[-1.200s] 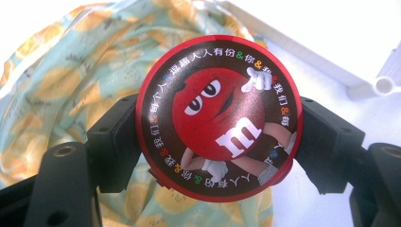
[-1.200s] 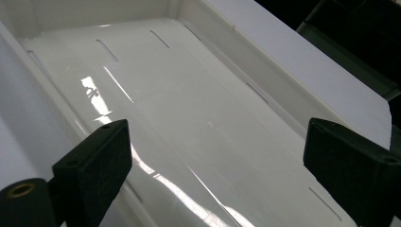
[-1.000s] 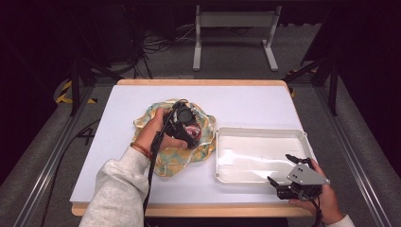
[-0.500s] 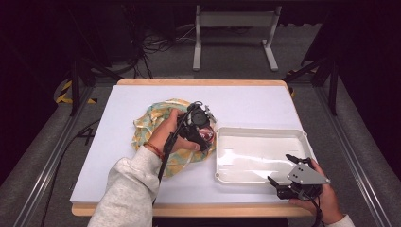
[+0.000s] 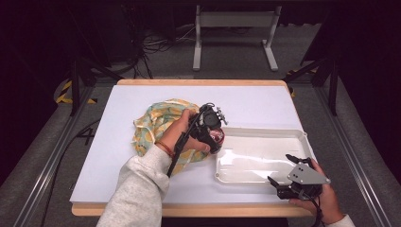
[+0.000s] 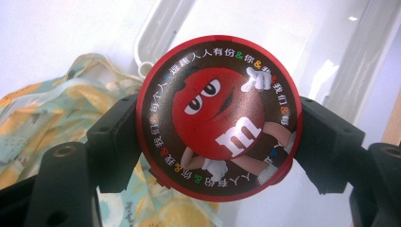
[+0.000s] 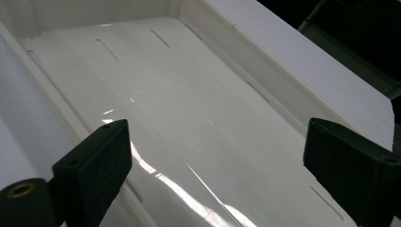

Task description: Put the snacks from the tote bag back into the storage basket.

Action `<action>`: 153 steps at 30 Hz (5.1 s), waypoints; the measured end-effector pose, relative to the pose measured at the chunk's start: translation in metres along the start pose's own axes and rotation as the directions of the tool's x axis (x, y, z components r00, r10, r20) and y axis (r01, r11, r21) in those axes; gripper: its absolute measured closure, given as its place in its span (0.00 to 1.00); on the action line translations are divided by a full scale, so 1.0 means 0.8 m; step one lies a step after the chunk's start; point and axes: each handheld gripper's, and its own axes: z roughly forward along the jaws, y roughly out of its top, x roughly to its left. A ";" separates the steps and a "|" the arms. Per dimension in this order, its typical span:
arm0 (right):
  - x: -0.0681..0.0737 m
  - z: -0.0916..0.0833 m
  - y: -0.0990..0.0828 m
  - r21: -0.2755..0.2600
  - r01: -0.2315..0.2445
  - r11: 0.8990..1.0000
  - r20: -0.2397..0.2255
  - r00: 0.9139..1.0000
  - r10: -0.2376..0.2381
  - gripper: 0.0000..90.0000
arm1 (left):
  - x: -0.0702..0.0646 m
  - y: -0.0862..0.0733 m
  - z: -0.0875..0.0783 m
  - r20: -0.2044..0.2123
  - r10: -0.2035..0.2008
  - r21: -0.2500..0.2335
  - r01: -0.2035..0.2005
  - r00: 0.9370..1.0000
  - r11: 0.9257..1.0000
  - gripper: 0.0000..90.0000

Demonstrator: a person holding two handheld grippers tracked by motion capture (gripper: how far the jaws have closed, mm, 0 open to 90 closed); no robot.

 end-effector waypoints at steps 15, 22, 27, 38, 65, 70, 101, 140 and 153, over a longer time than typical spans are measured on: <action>0.000 0.000 0.000 -0.004 0.003 1.000 -0.002 1.000 -0.003 0.10 | -0.018 0.030 0.023 0.039 0.050 0.004 -0.050 0.998 0.999 0.28; -0.001 -0.001 0.000 -0.006 0.005 1.000 -0.002 1.000 -0.005 0.10 | -0.023 0.038 0.037 0.063 0.068 0.001 -0.068 0.996 0.998 0.28; 0.000 -0.001 0.000 -0.010 0.005 1.000 -0.003 1.000 -0.005 0.10 | -0.028 0.043 0.048 0.083 0.071 0.004 -0.072 0.994 0.997 0.28; -0.001 -0.001 0.000 -0.008 0.005 1.000 -0.002 1.000 -0.005 0.10 | -0.034 0.048 0.075 0.093 0.060 0.009 -0.061 0.994 0.998 0.28; 0.000 0.000 0.000 -0.004 0.004 1.000 -0.008 1.000 -0.004 0.10 | -0.031 0.051 0.099 0.103 0.057 -0.005 -0.057 0.993 0.998 0.28; 0.000 0.000 0.000 -0.005 0.005 1.000 -0.008 1.000 -0.005 0.10 | -0.032 0.050 0.099 0.105 0.050 -0.011 -0.049 0.993 0.999 0.28; 0.000 0.000 0.000 -0.007 0.010 1.000 -0.009 1.000 -0.010 0.10 | -0.043 0.046 0.071 0.027 0.084 -0.069 -0.082 0.996 0.994 0.26; 0.002 -0.001 0.002 -0.014 0.011 1.000 -0.003 1.000 -0.011 0.10 | -0.037 0.011 0.035 -0.101 0.125 -0.092 -0.134 0.987 0.987 0.07; 0.001 -0.001 0.002 -0.015 0.008 1.000 -0.003 1.000 -0.008 0.10 | -0.035 -0.012 0.028 -0.140 0.147 -0.087 -0.160 0.979 0.983 0.05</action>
